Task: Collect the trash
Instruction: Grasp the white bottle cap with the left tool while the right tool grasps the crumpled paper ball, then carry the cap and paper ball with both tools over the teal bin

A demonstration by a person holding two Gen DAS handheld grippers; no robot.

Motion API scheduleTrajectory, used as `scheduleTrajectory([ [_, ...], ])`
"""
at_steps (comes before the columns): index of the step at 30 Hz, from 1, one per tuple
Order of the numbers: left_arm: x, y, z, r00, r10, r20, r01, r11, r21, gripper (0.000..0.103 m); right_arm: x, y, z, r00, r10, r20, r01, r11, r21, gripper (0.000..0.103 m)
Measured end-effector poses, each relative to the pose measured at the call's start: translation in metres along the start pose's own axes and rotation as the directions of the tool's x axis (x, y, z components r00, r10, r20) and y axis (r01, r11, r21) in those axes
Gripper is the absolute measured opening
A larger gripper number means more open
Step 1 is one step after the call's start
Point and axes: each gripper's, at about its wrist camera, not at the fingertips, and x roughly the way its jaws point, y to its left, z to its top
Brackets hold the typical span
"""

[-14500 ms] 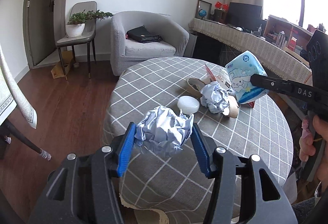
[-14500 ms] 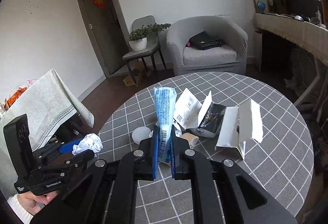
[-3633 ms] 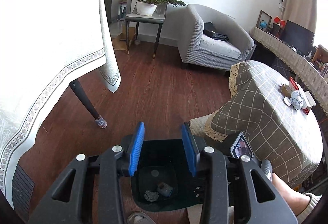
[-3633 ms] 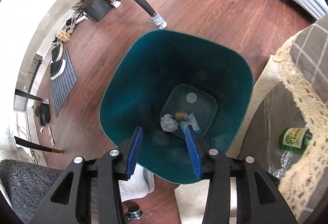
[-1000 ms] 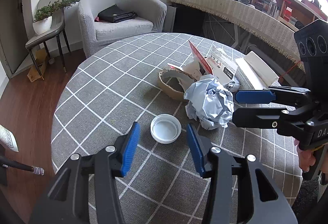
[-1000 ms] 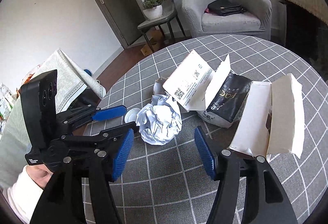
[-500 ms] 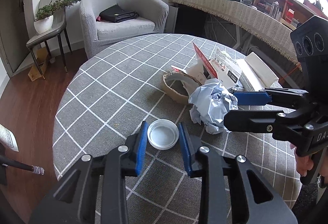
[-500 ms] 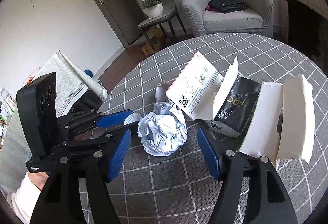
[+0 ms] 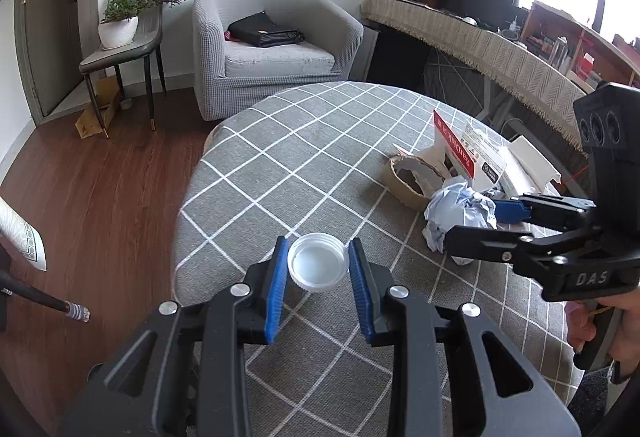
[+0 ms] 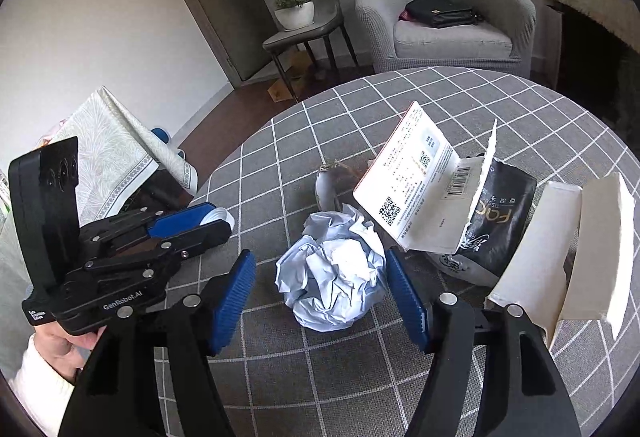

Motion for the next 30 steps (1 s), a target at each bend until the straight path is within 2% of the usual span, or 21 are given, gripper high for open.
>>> scheduleTrajectory([
  [1, -0.003, 0.002, 0.0, 1.0, 0.001, 0.009, -0.001, 1.0, -0.007, 0.033, 0.003, 0.001, 0.0, 1.0, -0.016, -0.014, 0.016, 1.0, -0.005, 0.054],
  [5, -0.015, 0.009, -0.002, 0.999, 0.019, 0.031, -0.018, 0.999, -0.03, 0.033, 0.006, 0.005, -0.001, 1.0, -0.03, -0.004, 0.03, 1.0, -0.003, 0.051],
  [17, -0.056, 0.029, -0.026, 0.995, 0.084, 0.055, -0.081, 0.995, -0.058, 0.033, -0.001, 0.051, -0.013, 0.999, 0.013, 0.033, -0.011, 0.998, -0.057, 0.051],
  [30, -0.102, 0.084, -0.078, 0.986, 0.161, 0.032, -0.155, 0.978, -0.136, 0.033, 0.004, 0.111, -0.028, 0.995, 0.098, 0.033, -0.093, 0.989, -0.117, 0.051],
])
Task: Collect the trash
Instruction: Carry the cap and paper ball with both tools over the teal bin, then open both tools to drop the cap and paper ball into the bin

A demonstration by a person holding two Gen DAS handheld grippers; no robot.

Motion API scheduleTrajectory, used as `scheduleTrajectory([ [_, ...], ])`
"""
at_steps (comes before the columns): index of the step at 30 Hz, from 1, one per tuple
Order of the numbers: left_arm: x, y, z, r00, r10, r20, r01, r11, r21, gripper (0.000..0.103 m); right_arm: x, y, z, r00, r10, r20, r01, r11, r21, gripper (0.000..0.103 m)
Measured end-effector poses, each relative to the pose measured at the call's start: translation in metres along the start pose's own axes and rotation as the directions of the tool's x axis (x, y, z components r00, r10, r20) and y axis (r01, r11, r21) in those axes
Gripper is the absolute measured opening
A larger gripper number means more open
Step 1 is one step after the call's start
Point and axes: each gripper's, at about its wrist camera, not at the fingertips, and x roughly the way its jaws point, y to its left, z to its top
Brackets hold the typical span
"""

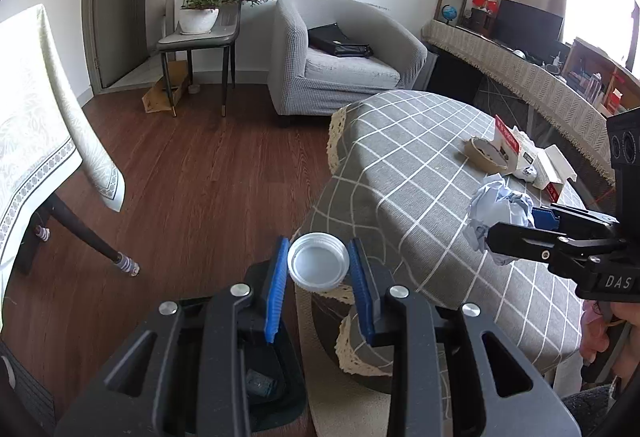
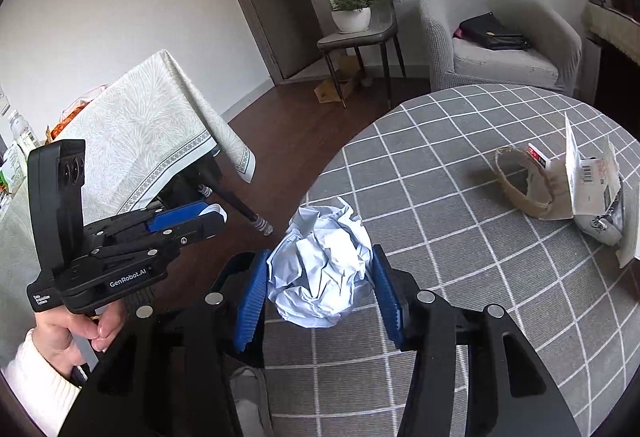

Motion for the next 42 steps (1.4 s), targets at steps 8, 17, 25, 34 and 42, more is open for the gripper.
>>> scheduleTrajectory([
  [8, 0.004, 0.042, -0.033, 0.996, 0.051, -0.073, -0.054, 0.998, -0.03, 0.033, 0.016, 0.032, -0.004, 0.999, 0.039, -0.023, -0.039, 0.999, -0.024, 0.051],
  [17, 0.015, 0.09, -0.059, 0.985, 0.087, -0.15, -0.098, 0.993, -0.065, 0.033, 0.057, 0.069, -0.001, 0.994, 0.069, -0.087, -0.075, 0.995, -0.072, 0.051],
  [25, 0.029, 0.118, -0.079, 0.968, 0.11, -0.226, -0.129, 0.989, -0.07, 0.033, 0.089, 0.091, 0.0, 0.986, 0.088, -0.138, -0.1, 0.992, -0.081, 0.051],
  [34, 0.044, 0.146, -0.108, 0.936, 0.114, -0.333, -0.144, 0.987, -0.069, 0.033, 0.121, 0.116, 0.002, 0.978, 0.095, -0.184, -0.113, 0.989, -0.093, 0.051],
  [42, 0.033, 0.166, -0.114, 0.937, 0.108, -0.332, -0.147, 0.985, -0.094, 0.045, 0.149, 0.131, -0.003, 0.969, 0.083, -0.232, -0.11, 0.988, -0.107, 0.051],
])
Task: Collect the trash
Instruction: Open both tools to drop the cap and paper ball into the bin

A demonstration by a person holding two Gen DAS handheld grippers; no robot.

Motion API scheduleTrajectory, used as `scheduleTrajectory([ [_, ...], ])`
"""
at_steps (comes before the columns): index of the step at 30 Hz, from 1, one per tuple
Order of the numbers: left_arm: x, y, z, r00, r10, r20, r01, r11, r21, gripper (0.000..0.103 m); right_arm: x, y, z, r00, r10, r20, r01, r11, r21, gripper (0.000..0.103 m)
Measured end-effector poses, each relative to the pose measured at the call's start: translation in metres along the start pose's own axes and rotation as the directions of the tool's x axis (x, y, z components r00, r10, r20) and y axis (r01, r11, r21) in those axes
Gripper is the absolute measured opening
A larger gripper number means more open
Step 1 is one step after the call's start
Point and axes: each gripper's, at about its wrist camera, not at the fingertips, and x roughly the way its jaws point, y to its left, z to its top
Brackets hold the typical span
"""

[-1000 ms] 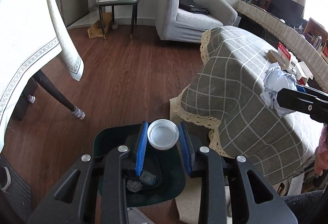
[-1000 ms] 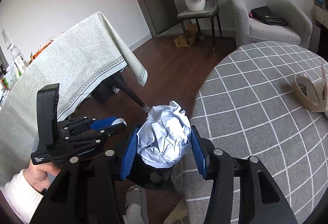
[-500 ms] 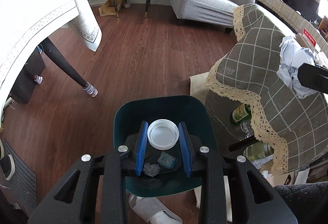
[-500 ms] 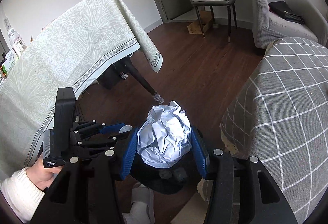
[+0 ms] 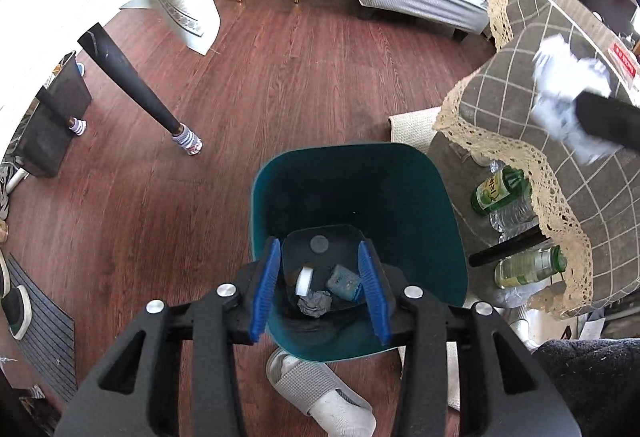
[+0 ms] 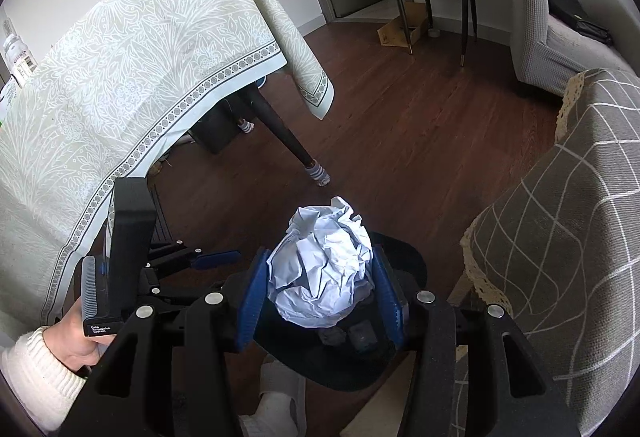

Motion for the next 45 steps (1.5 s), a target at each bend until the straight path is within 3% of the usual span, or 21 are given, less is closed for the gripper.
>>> scheduleTrajectory([
  [8, -0.024, 0.016, 0.003, 0.997, -0.021, 0.07, 0.023, 0.999, -0.037, 0.055, 0.032, 0.008, -0.006, 0.998, -0.005, -0.068, 0.005, 1.0, -0.011, 0.051],
  [19, -0.062, 0.026, 0.014, 0.979, -0.029, 0.199, 0.046, 0.996, -0.079, 0.076, 0.083, 0.007, -0.027, 0.98, -0.03, -0.199, 0.029, 1.0, -0.01, 0.051],
  [26, -0.082, 0.024, 0.02, 0.963, -0.034, 0.266, 0.059, 0.995, -0.085, 0.071, 0.104, 0.004, -0.041, 0.96, -0.049, -0.277, 0.046, 0.999, -0.016, 0.051],
  [31, -0.092, 0.018, 0.025, 0.951, -0.027, 0.308, 0.051, 0.996, -0.072, 0.055, 0.112, 0.0, -0.052, 0.946, -0.057, -0.319, 0.053, 0.998, -0.02, 0.052],
  [34, -0.1, 0.014, 0.028, 0.942, -0.035, 0.334, 0.059, 0.996, -0.062, 0.049, 0.11, -0.002, -0.056, 0.943, -0.056, -0.329, 0.054, 0.998, -0.015, 0.06],
  [37, -0.106, 0.01, 0.031, 0.934, -0.049, 0.354, 0.076, 0.995, -0.063, 0.048, 0.105, -0.005, -0.057, 0.943, -0.066, -0.327, 0.063, 0.998, -0.021, 0.064],
  [45, -0.121, -0.012, 0.044, 0.913, -0.078, 0.4, 0.108, 0.993, -0.053, 0.048, 0.085, -0.005, -0.06, 0.95, -0.081, -0.303, 0.068, 0.996, -0.054, 0.064],
])
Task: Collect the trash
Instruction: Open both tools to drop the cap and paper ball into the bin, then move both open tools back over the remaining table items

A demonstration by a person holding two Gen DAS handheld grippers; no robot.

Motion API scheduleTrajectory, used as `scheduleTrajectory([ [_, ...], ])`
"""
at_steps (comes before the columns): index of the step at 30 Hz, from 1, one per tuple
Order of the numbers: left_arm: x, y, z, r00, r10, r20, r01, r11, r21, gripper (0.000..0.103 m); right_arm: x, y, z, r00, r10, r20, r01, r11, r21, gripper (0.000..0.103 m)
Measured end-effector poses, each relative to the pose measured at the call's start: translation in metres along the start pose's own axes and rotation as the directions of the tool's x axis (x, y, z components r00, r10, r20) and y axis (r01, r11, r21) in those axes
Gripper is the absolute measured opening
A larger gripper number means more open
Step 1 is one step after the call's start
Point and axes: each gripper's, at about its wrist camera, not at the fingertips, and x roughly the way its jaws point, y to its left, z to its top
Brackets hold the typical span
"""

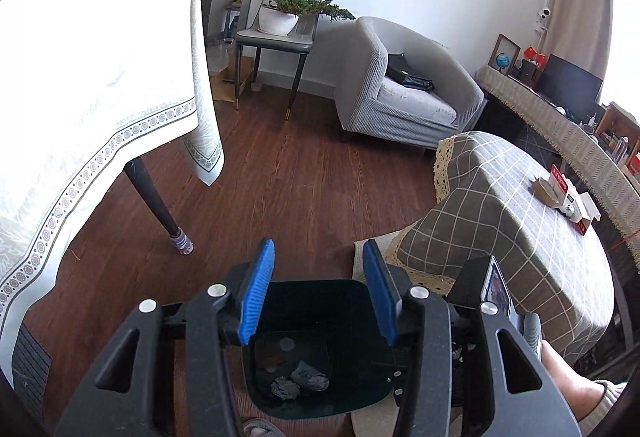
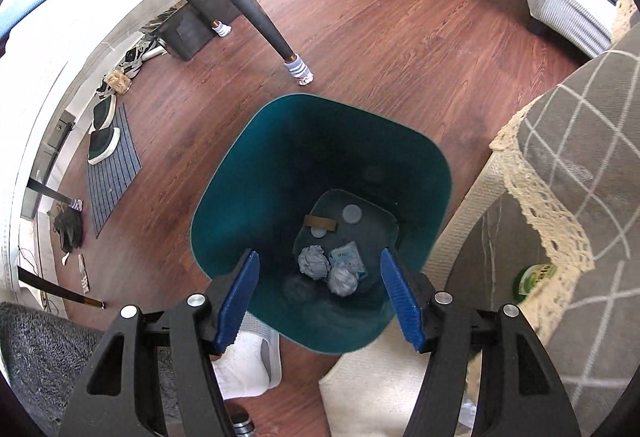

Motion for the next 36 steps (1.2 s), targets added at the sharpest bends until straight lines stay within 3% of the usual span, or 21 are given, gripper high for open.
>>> scheduleTrajectory([
  [4, -0.007, -0.015, 0.007, 0.999, -0.032, 0.023, 0.032, 0.999, -0.014, 0.048, -0.015, -0.001, -0.006, 1.0, 0.012, 0.024, -0.011, 1.0, -0.02, 0.064],
  [14, -0.027, -0.052, 0.024, 0.993, -0.031, 0.114, 0.029, 0.999, 0.02, 0.054, -0.075, 0.006, -0.016, 0.987, 0.063, 0.149, -0.05, 0.995, -0.086, 0.06],
  [20, -0.028, -0.08, 0.028, 0.99, -0.04, 0.134, 0.032, 0.998, 0.057, 0.058, -0.114, -0.001, -0.025, 0.967, 0.062, 0.246, -0.038, 0.994, -0.1, 0.051],
  [24, -0.027, -0.102, 0.031, 0.986, -0.061, 0.152, 0.05, 0.995, 0.081, 0.068, -0.142, -0.014, -0.032, 0.949, 0.036, 0.314, -0.011, 0.997, -0.081, 0.048],
  [33, -0.01, -0.159, 0.03, 0.984, -0.115, 0.138, 0.096, 0.986, 0.139, 0.07, -0.195, -0.065, -0.06, 0.91, -0.035, 0.412, 0.032, 0.999, 0.014, 0.048],
  [36, -0.003, -0.178, 0.031, 0.982, -0.133, 0.132, 0.11, 0.981, 0.162, 0.077, -0.207, -0.082, -0.07, 0.9, -0.07, 0.43, 0.058, 0.997, 0.042, 0.048],
])
